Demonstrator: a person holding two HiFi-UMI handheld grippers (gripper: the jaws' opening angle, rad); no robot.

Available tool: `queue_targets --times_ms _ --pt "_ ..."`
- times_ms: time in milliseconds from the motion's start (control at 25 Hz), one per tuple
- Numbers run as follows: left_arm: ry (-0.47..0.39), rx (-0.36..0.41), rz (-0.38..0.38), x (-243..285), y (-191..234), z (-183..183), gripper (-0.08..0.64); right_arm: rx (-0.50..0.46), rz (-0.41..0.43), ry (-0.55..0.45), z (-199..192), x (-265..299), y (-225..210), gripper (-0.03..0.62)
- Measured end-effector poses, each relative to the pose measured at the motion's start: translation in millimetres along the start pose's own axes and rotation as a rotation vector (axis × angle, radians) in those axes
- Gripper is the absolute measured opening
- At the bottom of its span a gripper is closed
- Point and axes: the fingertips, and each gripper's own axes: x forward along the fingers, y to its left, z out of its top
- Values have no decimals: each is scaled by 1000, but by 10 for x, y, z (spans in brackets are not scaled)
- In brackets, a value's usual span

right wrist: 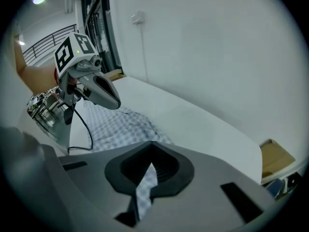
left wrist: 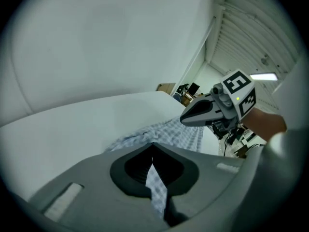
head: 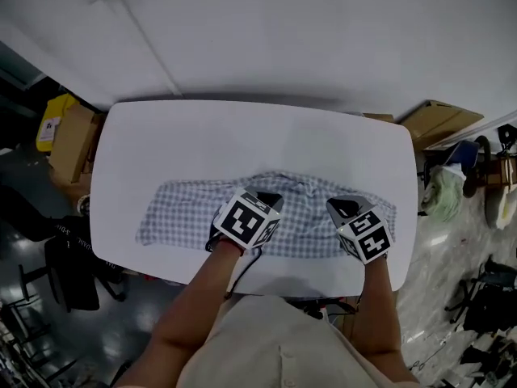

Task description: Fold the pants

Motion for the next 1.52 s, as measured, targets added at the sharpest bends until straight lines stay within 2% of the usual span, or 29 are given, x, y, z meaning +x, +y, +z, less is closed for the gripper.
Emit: queue_targets --times_ms 280,560,800,1120,1360,1440,1520 --pt "-17 -110 101 -654 342 -667 12 -250 152 -19 677 313 719 17" --pt "-66 -274 188 -1183 706 -1277 12 -468 300 -7 1219 636 1466 17" --pt "-100 -344 247 -1608 888 -1682 12 -632 404 7 1559 865 2068 17" --pt "-130 -431 323 -2080 1144 -2288 12 -828 490 42 1906 1244 2789 17" --pt "-118 -492 435 -2314 1403 -2776 16 -1056 548 94 2093 1546 3246 22" --pt "-115 -495 488 -2393 1523 -2880 34 -1135 568 120 2148 1662 3376 77" --pt "-119 -492 535 -2465 1647 -2932 121 -1205 582 142 2203 1786 3485 101"
